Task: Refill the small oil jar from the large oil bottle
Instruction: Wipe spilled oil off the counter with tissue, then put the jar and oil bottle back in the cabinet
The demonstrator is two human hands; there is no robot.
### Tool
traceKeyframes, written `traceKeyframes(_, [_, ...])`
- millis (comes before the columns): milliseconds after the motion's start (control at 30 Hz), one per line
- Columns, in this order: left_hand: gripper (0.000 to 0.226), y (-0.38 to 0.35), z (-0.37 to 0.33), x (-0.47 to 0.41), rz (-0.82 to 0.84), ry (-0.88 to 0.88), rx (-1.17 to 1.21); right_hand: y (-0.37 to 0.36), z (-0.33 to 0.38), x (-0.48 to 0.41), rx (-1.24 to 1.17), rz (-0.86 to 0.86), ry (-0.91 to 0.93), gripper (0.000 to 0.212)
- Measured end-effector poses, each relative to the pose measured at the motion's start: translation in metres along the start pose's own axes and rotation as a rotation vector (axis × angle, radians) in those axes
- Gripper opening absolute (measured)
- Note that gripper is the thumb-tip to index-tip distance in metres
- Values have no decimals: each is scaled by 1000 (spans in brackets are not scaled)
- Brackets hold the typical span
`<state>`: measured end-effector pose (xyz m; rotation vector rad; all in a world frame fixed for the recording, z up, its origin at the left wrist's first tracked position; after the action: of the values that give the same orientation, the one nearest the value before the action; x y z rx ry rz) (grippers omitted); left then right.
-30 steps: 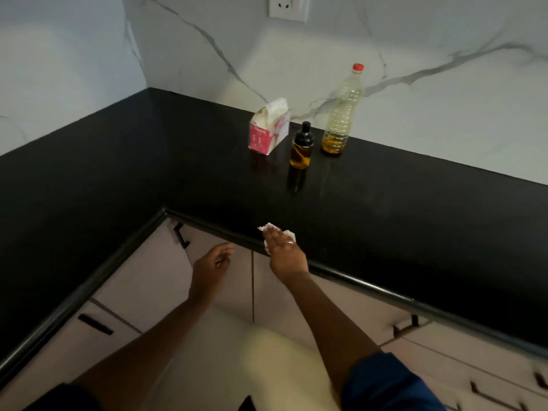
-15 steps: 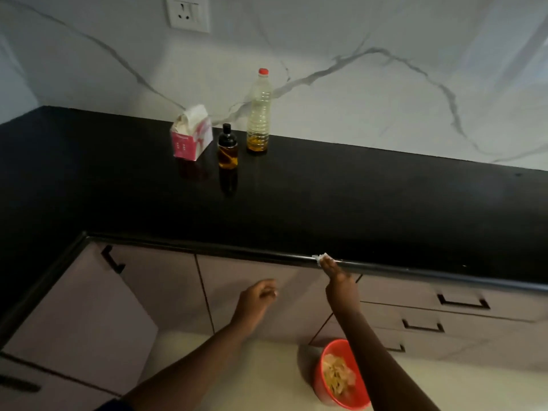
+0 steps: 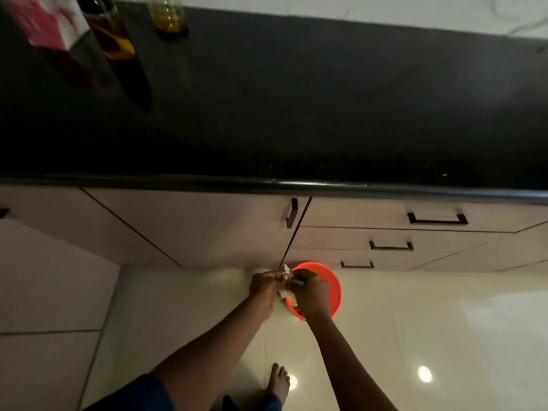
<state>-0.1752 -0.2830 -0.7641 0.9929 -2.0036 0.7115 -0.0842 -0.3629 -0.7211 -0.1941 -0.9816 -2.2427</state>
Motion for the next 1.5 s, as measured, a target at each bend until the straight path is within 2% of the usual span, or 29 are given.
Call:
traceKeyframes(67, [21, -5, 24, -20, -43, 36, -68, -12, -31, -6, 23, 126, -12, 46])
traceKeyframes(133, [11, -19, 49, -34, -13, 89, -90, -16, -61, -13, 90, 203, -11, 37])
traceKeyframes(233, [8, -37, 79, -63, -21, 136, -192, -10, -111, -31, 62, 172, -107, 16])
traceKeyframes(333, [12, -55, 106, -99, 43, 169, -201, -6, -159, -52, 91, 106, -205, 10])
traceKeyframes(367, [9, -62, 116, -112, 82, 185, -191, -9, -175, -61, 94, 101, -238, 10])
traceKeyframes(433, [17, -72, 136, -144, 111, 212, -169, -17, -208, -83, 143, 97, -289, 14])
traceKeyframes(567, [31, -78, 168, -204, 65, 192, -246, -44, -273, -125, 372, 129, -368, 27])
traceKeyframes(667, [33, -75, 186, -236, 38, 146, -300, -59, -304, -145, 299, 90, -430, 25])
traceKeyframes(800, [24, -67, 190, -248, 11, 166, -294, -73, -330, -155, 210, 88, -461, 42])
traceKeyframes(867, [27, -62, 188, -246, -9, 162, -322, -71, -333, -150, 217, 59, -468, 40])
traceKeyframes(1033, [18, -49, 173, -212, -47, 89, -477, -63, -292, -109, 232, 30, -430, 25])
traceKeyframes(1133, [30, -44, 142, -177, -57, -8, -696, -58, -245, -79, 314, 43, -325, 27])
traceKeyframes(1200, [40, -41, 110, -146, -83, -108, -854, -57, -202, -60, 402, 60, -198, 30])
traceKeyframes(1267, [47, -32, 78, -112, -122, -178, -942, -52, -147, -43, 431, 42, 3, 39])
traceKeyframes(1300, [49, -27, 61, -93, -150, -210, -966, -52, -119, -34, 419, 90, 91, 44])
traceKeyframes(1367, [50, -15, 27, -54, -215, -288, -982, -47, -68, -18, 510, 143, 230, 45])
traceKeyframes(1467, [50, 5, -24, 2, -259, -383, -862, -32, 24, 7, 607, 129, 482, 45])
traceKeyframes(1500, [53, 10, -41, 20, -288, -416, -882, -29, 46, 13, 631, 141, 514, 47])
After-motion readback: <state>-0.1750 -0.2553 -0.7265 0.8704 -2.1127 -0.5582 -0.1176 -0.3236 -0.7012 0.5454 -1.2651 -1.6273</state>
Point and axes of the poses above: each hand's wrist, its own x-axis away from the middle knuckle, its own y-axis out of the back of the hand, z = x × y, the point moved 9 cm from there along -x, towards the middle knuckle, and after that the axes turned 3 degrees about y, right-handed, at the moved point
